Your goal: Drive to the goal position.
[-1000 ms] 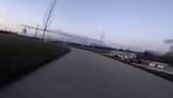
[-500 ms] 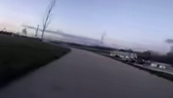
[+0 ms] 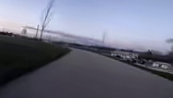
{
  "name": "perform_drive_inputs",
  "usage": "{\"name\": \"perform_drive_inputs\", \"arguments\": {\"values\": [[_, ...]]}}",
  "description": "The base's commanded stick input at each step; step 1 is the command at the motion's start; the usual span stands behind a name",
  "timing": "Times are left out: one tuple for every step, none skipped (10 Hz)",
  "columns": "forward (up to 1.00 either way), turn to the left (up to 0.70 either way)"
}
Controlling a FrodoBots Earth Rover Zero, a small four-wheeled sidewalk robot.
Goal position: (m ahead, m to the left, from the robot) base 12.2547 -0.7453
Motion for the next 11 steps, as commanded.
{"name": "perform_drive_inputs", "arguments": {"values": [[0.84,0.01],[0.84,0.01],[0.86,0.01],[0.86,0.01],[0.86,0.01],[0.85,0.01],[0.85,0.01],[0.85,0.01],[0.86,0.01],[0.85,0.01],[0.85,0.01]]}}
